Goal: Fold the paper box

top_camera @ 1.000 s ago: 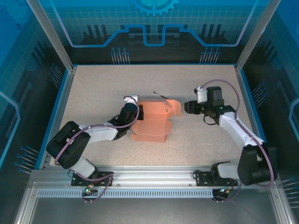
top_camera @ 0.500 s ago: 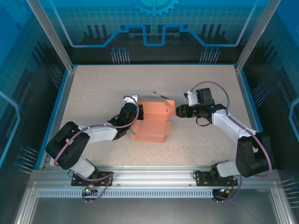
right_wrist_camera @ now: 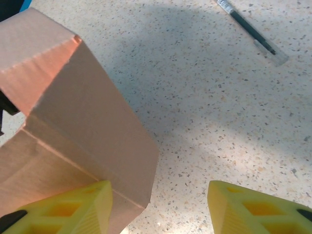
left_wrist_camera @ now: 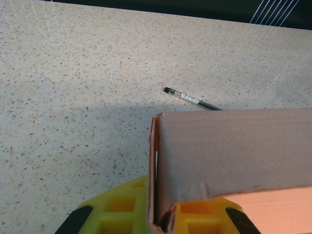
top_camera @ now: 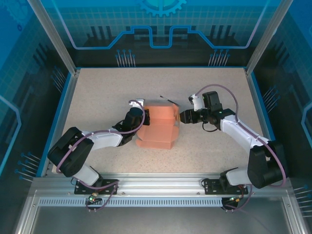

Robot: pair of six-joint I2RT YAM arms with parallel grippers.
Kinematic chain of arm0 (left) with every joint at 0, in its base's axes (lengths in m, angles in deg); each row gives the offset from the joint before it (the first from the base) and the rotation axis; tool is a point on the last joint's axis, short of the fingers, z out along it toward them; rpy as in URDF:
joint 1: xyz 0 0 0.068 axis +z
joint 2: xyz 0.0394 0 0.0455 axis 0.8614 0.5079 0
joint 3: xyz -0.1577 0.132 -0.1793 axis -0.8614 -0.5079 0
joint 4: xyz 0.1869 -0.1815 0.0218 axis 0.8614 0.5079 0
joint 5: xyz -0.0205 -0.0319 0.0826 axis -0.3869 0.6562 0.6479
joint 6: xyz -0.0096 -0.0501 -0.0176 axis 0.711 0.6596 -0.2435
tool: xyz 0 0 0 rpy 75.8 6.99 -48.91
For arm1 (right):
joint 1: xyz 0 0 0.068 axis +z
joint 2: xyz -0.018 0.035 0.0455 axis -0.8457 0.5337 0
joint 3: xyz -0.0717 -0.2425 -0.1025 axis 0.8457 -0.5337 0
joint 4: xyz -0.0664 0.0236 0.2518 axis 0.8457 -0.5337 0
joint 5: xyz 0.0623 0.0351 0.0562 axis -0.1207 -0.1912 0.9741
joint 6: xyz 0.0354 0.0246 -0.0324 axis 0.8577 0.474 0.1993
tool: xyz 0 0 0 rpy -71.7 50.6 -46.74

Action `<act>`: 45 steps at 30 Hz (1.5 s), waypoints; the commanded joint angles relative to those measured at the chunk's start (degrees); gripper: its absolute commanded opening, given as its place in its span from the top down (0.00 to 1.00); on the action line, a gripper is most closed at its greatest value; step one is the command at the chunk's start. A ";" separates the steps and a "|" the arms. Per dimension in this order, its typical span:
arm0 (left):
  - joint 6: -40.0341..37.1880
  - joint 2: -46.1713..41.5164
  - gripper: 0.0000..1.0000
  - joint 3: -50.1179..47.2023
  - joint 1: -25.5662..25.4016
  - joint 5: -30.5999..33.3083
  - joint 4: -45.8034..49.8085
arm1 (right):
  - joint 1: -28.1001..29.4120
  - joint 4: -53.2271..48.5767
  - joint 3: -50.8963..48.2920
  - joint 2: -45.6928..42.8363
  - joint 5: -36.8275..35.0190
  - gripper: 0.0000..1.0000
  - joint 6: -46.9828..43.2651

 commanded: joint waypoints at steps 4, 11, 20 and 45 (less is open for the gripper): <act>-0.21 -0.60 1.00 0.64 -0.10 -0.97 -0.09 | 0.89 0.05 1.95 0.18 6.27 0.45 -3.13; -0.31 -0.81 1.00 0.54 -0.15 -0.74 0.03 | 1.14 0.49 2.65 1.02 8.72 0.45 -3.90; -0.14 -0.74 1.00 0.56 -0.13 -1.05 -0.08 | 1.74 2.15 3.31 4.16 8.82 0.46 -5.37; 0.04 -0.75 1.00 0.63 -0.14 -1.66 -0.01 | 11.09 7.58 5.48 5.62 -13.51 0.65 -5.37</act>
